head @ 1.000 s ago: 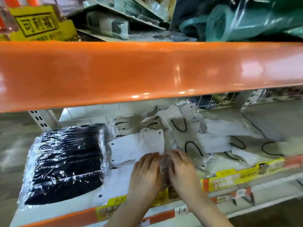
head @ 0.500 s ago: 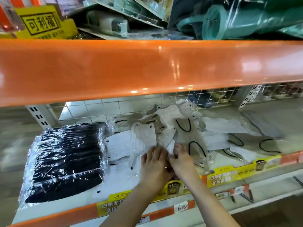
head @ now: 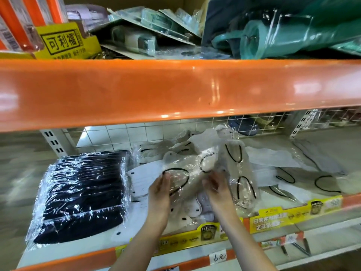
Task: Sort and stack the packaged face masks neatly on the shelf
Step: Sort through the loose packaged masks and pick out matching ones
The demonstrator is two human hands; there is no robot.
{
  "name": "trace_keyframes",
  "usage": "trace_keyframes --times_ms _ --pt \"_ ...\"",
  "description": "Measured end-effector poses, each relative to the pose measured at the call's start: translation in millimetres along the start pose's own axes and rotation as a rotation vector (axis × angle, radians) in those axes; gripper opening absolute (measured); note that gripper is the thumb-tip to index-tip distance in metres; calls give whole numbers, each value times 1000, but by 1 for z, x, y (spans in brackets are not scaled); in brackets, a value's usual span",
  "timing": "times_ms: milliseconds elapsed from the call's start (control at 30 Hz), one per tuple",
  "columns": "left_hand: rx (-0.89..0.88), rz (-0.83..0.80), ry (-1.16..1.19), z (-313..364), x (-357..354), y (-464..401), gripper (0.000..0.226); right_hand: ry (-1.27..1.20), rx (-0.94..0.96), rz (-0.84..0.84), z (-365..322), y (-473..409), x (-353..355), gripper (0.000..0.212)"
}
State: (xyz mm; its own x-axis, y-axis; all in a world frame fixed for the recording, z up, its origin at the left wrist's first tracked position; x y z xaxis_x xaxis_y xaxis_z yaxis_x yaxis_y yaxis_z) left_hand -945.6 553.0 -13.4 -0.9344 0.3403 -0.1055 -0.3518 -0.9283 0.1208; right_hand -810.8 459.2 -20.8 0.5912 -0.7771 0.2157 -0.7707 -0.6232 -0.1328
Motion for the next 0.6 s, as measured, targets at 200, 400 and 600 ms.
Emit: trace_keyframes --times_ms 200,400,600 --pt "126 86 54 -19 16 -13 19 -105 -72 1 9 2 -4 53" --pt "-40 206 -247 -20 16 -10 34 197 144 -78 8 5 -12 41" --pt "-135 299 -252 -12 20 -10 36 533 278 -137 9 11 -20 66"
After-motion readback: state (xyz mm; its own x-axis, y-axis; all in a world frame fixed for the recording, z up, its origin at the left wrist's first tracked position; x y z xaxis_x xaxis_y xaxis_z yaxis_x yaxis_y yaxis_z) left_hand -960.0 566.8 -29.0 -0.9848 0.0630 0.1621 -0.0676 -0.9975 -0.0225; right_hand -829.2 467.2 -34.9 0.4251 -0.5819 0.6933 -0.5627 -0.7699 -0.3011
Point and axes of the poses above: each hand's wrist, its own y-axis away from the middle knuckle, its own x-axis out of the back of the hand, z = x × y, the point moved 3 cm from there along -y, towards the middle knuckle, and after that the axes turned 6 degrees about -y, right-handed, at the moved point
